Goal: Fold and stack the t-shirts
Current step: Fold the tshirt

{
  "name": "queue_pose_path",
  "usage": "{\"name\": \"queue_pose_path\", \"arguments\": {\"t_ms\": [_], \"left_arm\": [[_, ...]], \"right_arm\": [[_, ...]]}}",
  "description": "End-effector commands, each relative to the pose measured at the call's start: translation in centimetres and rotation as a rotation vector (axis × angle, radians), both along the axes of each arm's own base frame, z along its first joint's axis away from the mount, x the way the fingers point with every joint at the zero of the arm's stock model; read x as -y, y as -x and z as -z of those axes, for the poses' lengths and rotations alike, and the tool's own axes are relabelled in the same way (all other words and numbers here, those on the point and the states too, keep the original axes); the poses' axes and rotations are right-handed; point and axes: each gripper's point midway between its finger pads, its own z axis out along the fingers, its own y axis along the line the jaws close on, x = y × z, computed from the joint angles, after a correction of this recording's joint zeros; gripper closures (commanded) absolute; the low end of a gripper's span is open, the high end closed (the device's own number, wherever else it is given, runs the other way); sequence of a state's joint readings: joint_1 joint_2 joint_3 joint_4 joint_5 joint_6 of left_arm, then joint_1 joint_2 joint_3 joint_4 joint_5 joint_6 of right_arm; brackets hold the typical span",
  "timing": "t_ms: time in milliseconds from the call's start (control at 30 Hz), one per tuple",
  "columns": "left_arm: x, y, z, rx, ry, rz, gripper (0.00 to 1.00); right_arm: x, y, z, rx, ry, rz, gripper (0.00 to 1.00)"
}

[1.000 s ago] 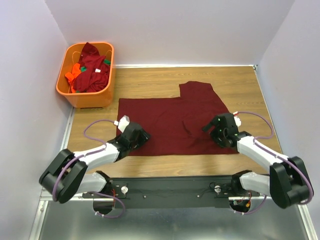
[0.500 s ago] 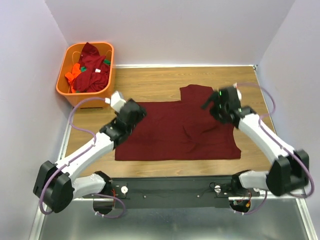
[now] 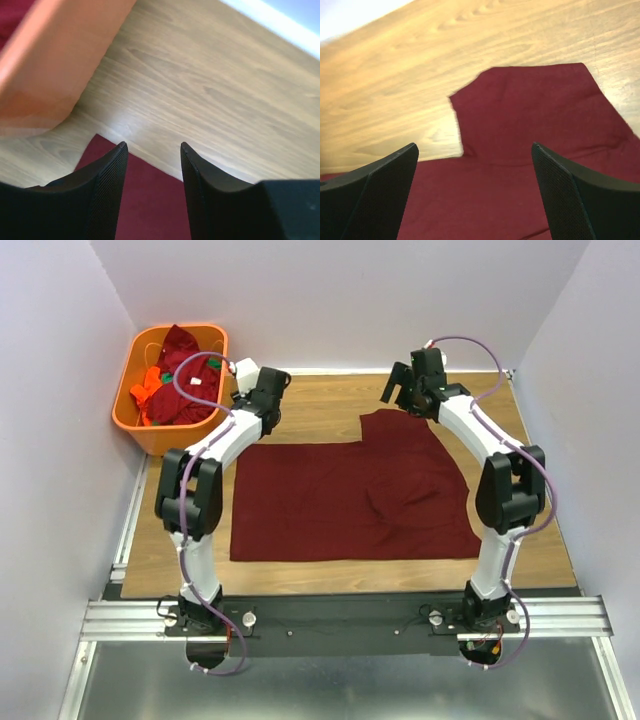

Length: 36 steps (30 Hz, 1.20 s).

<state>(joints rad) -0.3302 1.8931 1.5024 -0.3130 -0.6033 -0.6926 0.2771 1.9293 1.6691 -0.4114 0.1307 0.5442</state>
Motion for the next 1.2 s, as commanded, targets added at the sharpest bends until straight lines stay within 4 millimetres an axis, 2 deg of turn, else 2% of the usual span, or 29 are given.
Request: {"name": "queue_pose_path", "arguments": {"t_ms": [0,33,67,133,167,500,667,1167], "left_arm": [[-2.5,0.7,1.8,-0.144,-0.185,-0.043,0.46],[-2.7,0.6,2.2,-0.156,-0.201,-0.046,0.47],[-3.1,0.6,2.7,-0.171,-0.207,-0.05,0.48],[-3.5,0.4,4.0,-0.205,-0.228,-0.05,0.49],[-3.8,0.6,5.0,-0.235,-0.242,-0.056,0.49],[-5.8,1.5,10.2,-0.351,-0.262,-0.062,0.5],[-6.6,1.2,11.0,-0.366,-0.247,-0.056,0.5],[-5.2,1.0,12.6,-0.367,-0.168,0.04,0.55]], "right_arm": [[0.6,-1.4,1.8,-0.029,0.054,-0.082,0.0],[1.5,-1.8,2.0,-0.034,0.044,-0.072,0.0],[1.4,-2.1,2.0,-0.036,0.015,-0.09,0.0],[2.5,-2.6,2.6,-0.046,0.011,-0.074,0.0],[2.8,-2.7,2.7,-0.047,0.013,-0.07,0.0],[4.9,-2.5,3.3,-0.057,0.046,-0.062,0.0],[5.4,-2.6,3.6,-0.065,0.014,-0.074,0.0],[7.0,-2.9,5.3,-0.095,0.021,-0.046,0.0]]}}
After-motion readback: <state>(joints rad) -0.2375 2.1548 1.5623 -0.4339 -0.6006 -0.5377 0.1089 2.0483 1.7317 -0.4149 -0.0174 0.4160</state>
